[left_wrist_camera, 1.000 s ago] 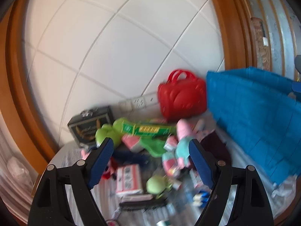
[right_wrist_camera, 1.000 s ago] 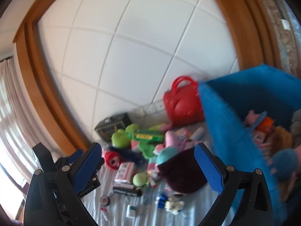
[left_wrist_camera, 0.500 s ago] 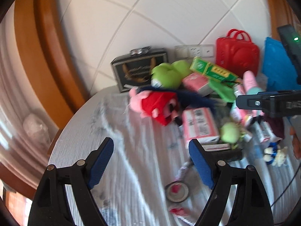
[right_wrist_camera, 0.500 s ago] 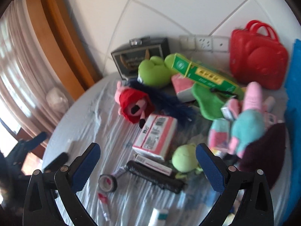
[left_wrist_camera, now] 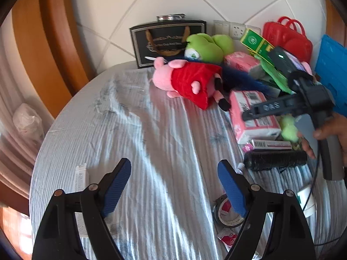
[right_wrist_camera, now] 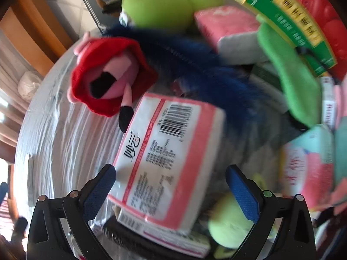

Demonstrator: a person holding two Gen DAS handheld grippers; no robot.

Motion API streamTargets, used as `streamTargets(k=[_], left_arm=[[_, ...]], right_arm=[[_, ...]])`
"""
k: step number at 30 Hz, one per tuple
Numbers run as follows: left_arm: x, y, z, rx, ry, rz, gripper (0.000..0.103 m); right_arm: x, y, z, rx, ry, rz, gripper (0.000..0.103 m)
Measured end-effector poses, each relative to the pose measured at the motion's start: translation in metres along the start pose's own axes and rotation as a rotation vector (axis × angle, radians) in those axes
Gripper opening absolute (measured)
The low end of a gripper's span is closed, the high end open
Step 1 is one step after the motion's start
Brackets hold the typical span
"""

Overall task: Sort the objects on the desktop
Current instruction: 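Grasp the tape roll with left tool while right tool grasps the pink-white tissue pack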

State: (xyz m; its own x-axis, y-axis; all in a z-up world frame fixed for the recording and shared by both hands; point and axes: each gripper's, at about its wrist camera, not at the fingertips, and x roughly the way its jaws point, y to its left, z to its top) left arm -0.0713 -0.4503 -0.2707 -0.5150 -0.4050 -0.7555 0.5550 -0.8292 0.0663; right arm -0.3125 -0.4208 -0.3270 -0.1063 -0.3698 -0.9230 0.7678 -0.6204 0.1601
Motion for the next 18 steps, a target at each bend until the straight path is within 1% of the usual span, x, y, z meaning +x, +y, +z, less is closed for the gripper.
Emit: streamTargets(k=[1,2,4,5,7,10,12,13,15,18], left_arm=[[0.001,-0.003,-0.001,0.012,0.004,-0.019,0.082],[0.001,-0.006,-0.004,0.028,0.007,-0.045,0.082],[0.001,-0.015,-0.009,0.067,0.024,-0.106,0.082],[0.002,-0.018,-0.010,0.084,0.028,-0.125,0.082],[0.001,-0.028,-0.015,0.123,0.034,-0.162,0.082],[0.008,-0.041,-0.023,0.166,0.064,-0.205,0.082],[0.014,-0.048,-0.027,0.175,0.088,-0.268,0.082],[0.018,-0.051,-0.029,0.175,0.102,-0.275,0.082],[0.022,-0.055,-0.035,0.174,0.128,-0.289,0.078],[0.035,-0.056,-0.044,0.165,0.171,-0.277,0.075]], right_arm=[[0.006,0.002,0.001,0.003,0.006,0.014,0.103],[0.010,0.005,0.002,0.004,0.018,0.006,0.103],[0.020,0.010,0.003,-0.009,0.037,-0.030,0.103],[0.027,0.012,0.004,-0.019,0.043,-0.051,0.103],[0.035,0.013,0.004,-0.022,0.052,-0.067,0.103],[0.036,0.013,0.002,-0.027,0.033,-0.082,0.103],[0.035,0.012,0.001,-0.029,0.029,-0.080,0.103],[0.034,0.012,0.001,-0.030,0.027,-0.077,0.103],[0.033,0.011,0.001,-0.037,0.025,-0.076,0.103],[0.031,0.010,0.001,-0.040,0.013,-0.079,0.103]])
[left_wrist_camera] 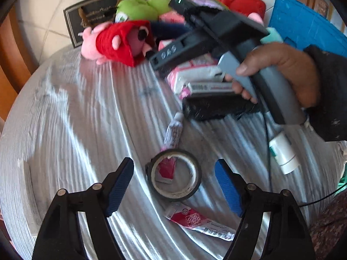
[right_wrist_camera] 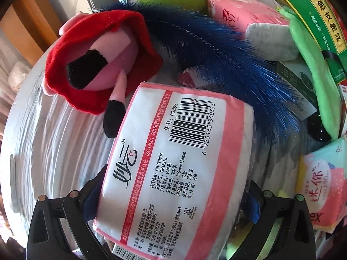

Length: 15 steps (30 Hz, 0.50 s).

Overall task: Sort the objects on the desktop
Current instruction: 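Grasp the tape roll with left tool while right tool grasps the pink-white tissue pack, then carry tape roll and tissue pack over the blue crate and open both tools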

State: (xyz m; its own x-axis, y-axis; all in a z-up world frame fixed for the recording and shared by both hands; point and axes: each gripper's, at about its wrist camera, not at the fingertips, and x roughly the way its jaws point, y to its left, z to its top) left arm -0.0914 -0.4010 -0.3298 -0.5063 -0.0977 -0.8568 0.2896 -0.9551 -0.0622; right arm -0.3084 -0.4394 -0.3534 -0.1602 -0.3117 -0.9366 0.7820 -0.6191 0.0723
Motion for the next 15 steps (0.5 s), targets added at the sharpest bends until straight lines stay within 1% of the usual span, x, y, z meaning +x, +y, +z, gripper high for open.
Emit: streamTargets(k=[1,6,7,10,11,14,15], left_arm=[[0.003,0.002,-0.002,-0.009,0.007,-0.007,0.073],[0.018,0.008,-0.007,-0.062,0.046,-0.041,0.058],[0.018,0.006,-0.007,-0.054,0.043,-0.031,0.057],[0.017,0.000,-0.007,-0.029,0.040,-0.007,0.056],[0.015,-0.001,-0.007,-0.024,0.037,0.000,0.056],[0.000,-0.004,-0.006,-0.005,-0.008,0.010,0.056],[-0.007,-0.005,-0.005,0.007,-0.031,0.017,0.056]], right_arm=[[0.000,0.000,0.000,-0.002,-0.002,-0.002,0.103],[-0.003,0.000,0.000,-0.002,-0.025,-0.009,0.103],[-0.003,0.001,0.000,-0.006,-0.028,-0.012,0.102],[-0.007,0.003,0.000,-0.033,-0.046,-0.015,0.093],[-0.010,0.003,0.000,-0.046,-0.056,-0.003,0.089],[-0.024,-0.003,-0.001,-0.041,-0.068,0.062,0.087],[-0.029,-0.005,-0.001,-0.035,-0.074,0.070,0.087]])
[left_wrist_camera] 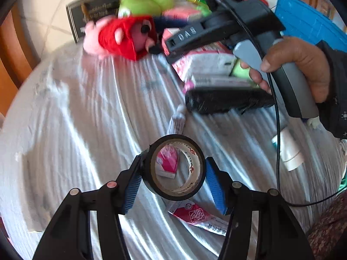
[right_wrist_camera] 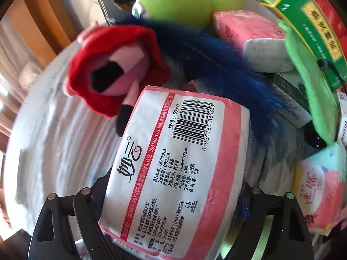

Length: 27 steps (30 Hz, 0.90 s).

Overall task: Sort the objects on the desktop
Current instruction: 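Carry tape roll and tissue pack over the blue crate and open both tools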

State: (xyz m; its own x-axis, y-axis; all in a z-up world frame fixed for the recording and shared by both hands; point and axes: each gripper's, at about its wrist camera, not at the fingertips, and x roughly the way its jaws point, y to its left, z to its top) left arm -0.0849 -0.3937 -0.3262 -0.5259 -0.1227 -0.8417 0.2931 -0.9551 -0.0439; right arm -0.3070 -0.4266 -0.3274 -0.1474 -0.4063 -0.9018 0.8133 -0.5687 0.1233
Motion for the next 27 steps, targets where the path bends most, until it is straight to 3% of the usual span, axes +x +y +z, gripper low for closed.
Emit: streamTargets(k=[7,15,22,27], left_arm=[[-0.039,-0.012,0.016,0.058,-0.095,0.014,0.056],[-0.092,-0.054,0.070,0.201,-0.287,-0.032,0.056],[-0.134,-0.137,0.111,0.365,-0.417,-0.138,0.056],[-0.173,-0.226,0.144,0.488,-0.561,-0.223,0.056]], right_arm=[[-0.067,-0.015,-0.006,0.040,-0.111,0.087,0.087],[-0.192,-0.013,-0.030,0.118,-0.338,0.152,0.087],[-0.338,-0.063,-0.103,0.237,-0.588,0.075,0.087],[-0.428,-0.101,-0.161,0.329,-0.736,-0.015,0.087]])
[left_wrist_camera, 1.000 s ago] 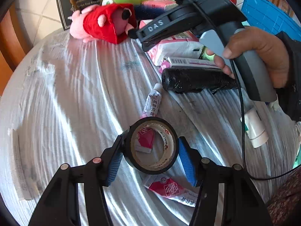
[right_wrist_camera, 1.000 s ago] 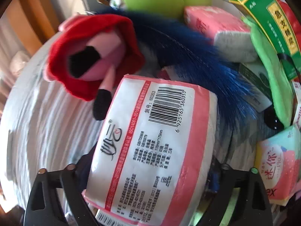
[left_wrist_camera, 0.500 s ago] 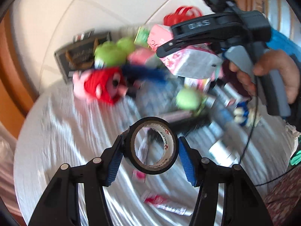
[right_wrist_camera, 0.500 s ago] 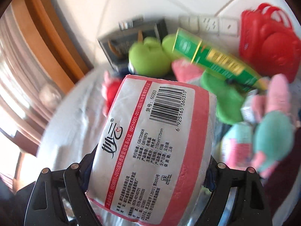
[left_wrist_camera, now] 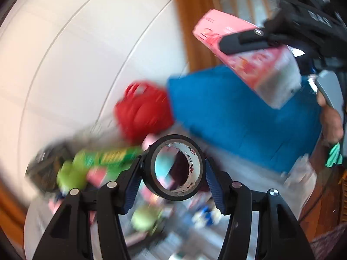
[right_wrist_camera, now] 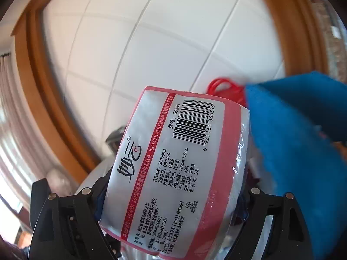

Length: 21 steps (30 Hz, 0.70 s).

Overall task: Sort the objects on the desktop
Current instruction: 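Carry tape roll and tissue pack over the blue crate and open both tools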

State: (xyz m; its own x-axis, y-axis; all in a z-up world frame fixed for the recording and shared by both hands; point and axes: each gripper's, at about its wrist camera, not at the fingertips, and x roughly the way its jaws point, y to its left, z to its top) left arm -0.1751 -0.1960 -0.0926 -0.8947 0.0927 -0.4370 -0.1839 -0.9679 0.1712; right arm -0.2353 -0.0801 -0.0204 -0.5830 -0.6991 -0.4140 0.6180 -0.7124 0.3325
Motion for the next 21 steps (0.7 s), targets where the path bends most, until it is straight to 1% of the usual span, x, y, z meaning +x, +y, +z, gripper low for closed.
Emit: streamTargets(k=[4,5,8,11,13,14,16,18,21], left_arm=[[0.018,-0.053,0.075,0.041,-0.108,-0.089,0.056],[0.024,-0.065,0.092,0.052,-0.126,-0.111,0.056],[0.050,-0.105,0.140,0.103,-0.169,-0.138,0.056],[0.085,-0.139,0.184,0.106,-0.174,-0.168,0.056],[0.106,-0.156,0.204,0.109,-0.176,-0.166,0.056],[0.117,-0.171,0.214,0.112,-0.170,-0.148,0.056],[0.140,-0.186,0.229,0.109,-0.143,-0.135,0.056],[0.154,-0.199,0.238,0.102,-0.124,-0.108,0.056],[0.176,-0.214,0.251,0.098,-0.097,-0.054,0.056]], right_arm=[[-0.082,-0.042,0.028,0.003,-0.132,-0.120,0.087],[-0.105,-0.055,0.037,-0.005,-0.166,-0.168,0.087],[-0.148,-0.094,0.060,-0.003,-0.209,-0.276,0.087],[-0.167,-0.133,0.078,0.010,-0.205,-0.347,0.088],[-0.173,-0.161,0.087,0.017,-0.205,-0.387,0.088],[-0.174,-0.178,0.091,0.026,-0.200,-0.417,0.088],[-0.194,-0.216,0.091,0.075,-0.185,-0.413,0.088],[-0.190,-0.248,0.093,0.122,-0.158,-0.399,0.088],[-0.182,-0.275,0.093,0.149,-0.124,-0.390,0.088]])
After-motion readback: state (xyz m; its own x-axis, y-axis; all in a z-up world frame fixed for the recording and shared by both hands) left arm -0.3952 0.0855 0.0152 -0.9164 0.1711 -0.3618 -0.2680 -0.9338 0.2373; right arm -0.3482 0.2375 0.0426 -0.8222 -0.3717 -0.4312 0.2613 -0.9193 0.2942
